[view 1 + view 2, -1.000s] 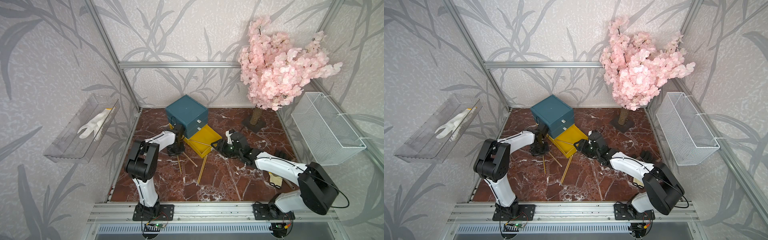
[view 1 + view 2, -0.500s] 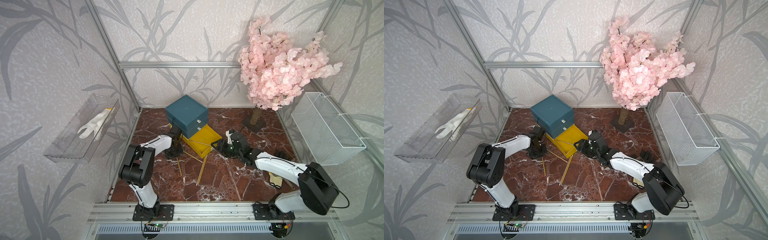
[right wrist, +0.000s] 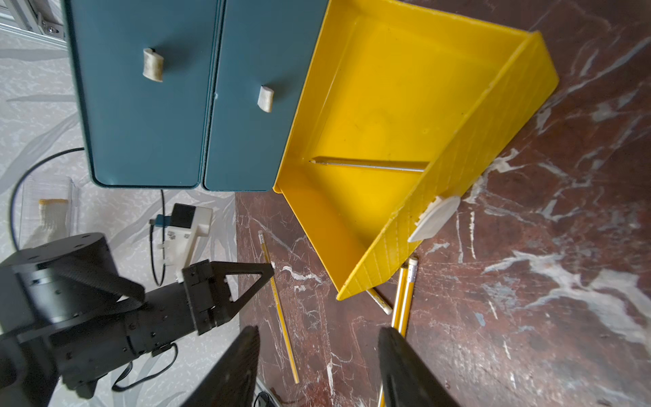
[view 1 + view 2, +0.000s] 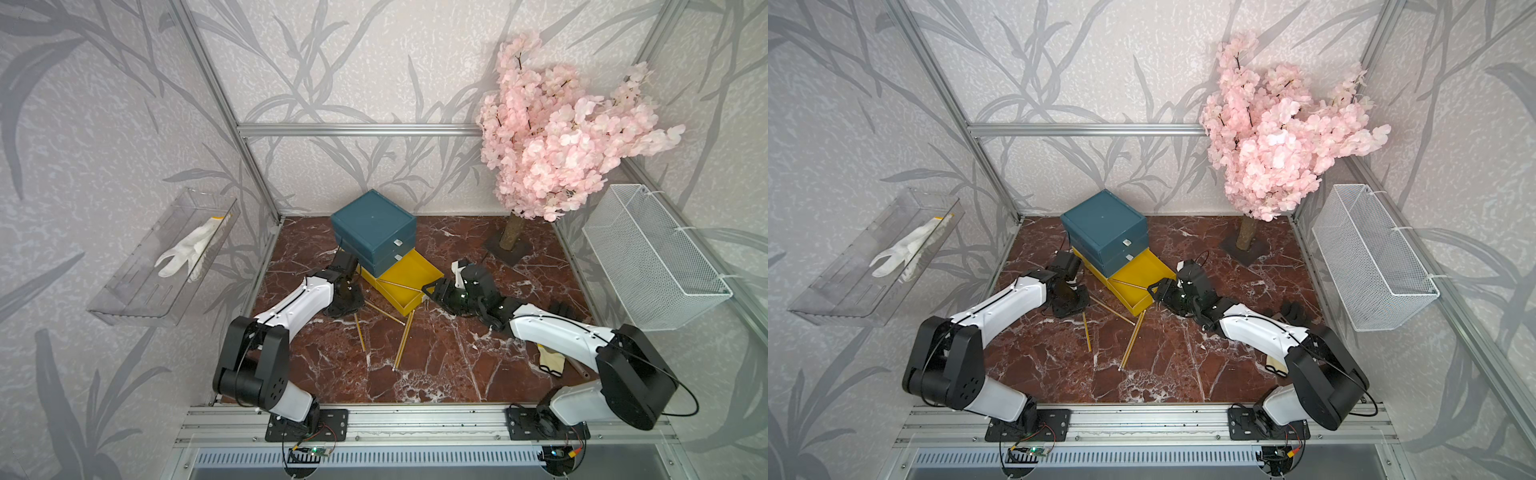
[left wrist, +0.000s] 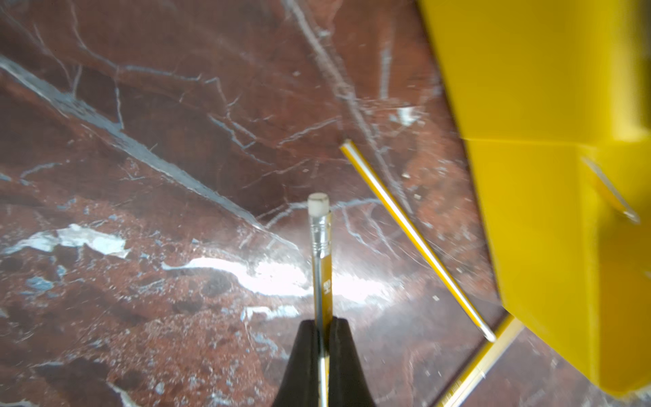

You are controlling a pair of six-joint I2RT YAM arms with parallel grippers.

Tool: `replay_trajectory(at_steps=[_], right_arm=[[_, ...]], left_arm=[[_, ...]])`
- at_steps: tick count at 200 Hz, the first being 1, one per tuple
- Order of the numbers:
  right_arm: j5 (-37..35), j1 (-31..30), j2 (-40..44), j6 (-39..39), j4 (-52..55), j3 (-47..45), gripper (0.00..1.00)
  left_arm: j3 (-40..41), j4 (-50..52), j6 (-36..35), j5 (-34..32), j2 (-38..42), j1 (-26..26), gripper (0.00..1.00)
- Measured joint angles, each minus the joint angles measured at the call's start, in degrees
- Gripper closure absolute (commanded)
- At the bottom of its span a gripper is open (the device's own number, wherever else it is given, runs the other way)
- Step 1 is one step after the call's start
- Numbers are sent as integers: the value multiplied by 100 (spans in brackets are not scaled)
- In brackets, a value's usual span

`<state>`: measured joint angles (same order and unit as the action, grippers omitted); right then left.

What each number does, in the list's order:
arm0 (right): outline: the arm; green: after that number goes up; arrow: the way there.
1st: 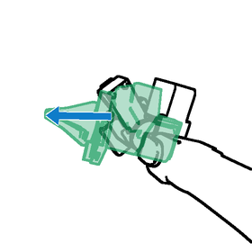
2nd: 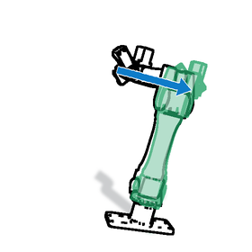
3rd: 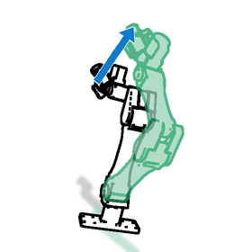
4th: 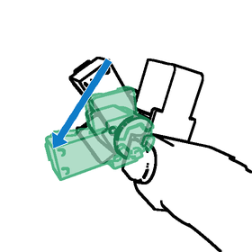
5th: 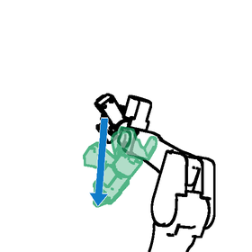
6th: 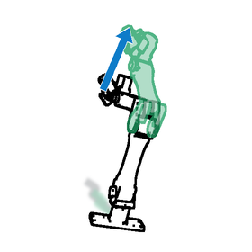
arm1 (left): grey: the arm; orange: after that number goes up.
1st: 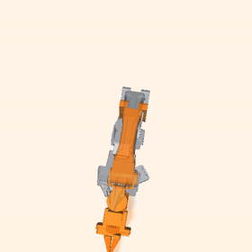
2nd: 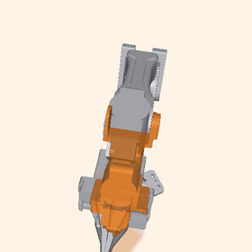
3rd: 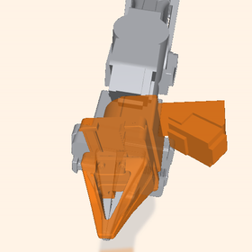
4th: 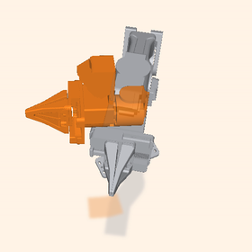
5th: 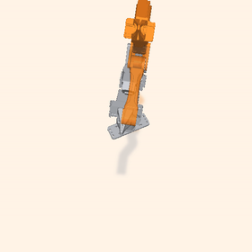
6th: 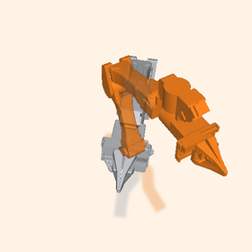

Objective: Please place the pencils in the drawer according to their color
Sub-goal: Pick up the pencil from the center of the board.

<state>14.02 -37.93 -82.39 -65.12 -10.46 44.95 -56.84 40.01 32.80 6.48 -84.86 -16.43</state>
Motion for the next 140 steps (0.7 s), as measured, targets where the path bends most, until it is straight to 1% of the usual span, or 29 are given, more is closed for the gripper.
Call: replay_trajectory(at_steps=[37, 72, 107, 140], right_arm=[[37, 70, -68, -17, -39, 0, 42], [63, 243, -122, -61, -94, 0, 42], [92, 415, -122, -70, -153, -7, 42], [90, 542, -109, -68, -192, -101, 42]], left_arm=[[-238, 232, -192, -15, 645, -472, 100], [-852, 256, -365, -39, 811, -964, 100], [-1532, 87, -590, -37, 608, -1272, 100], [-2277, -170, -813, -50, -122, -1360, 100]])
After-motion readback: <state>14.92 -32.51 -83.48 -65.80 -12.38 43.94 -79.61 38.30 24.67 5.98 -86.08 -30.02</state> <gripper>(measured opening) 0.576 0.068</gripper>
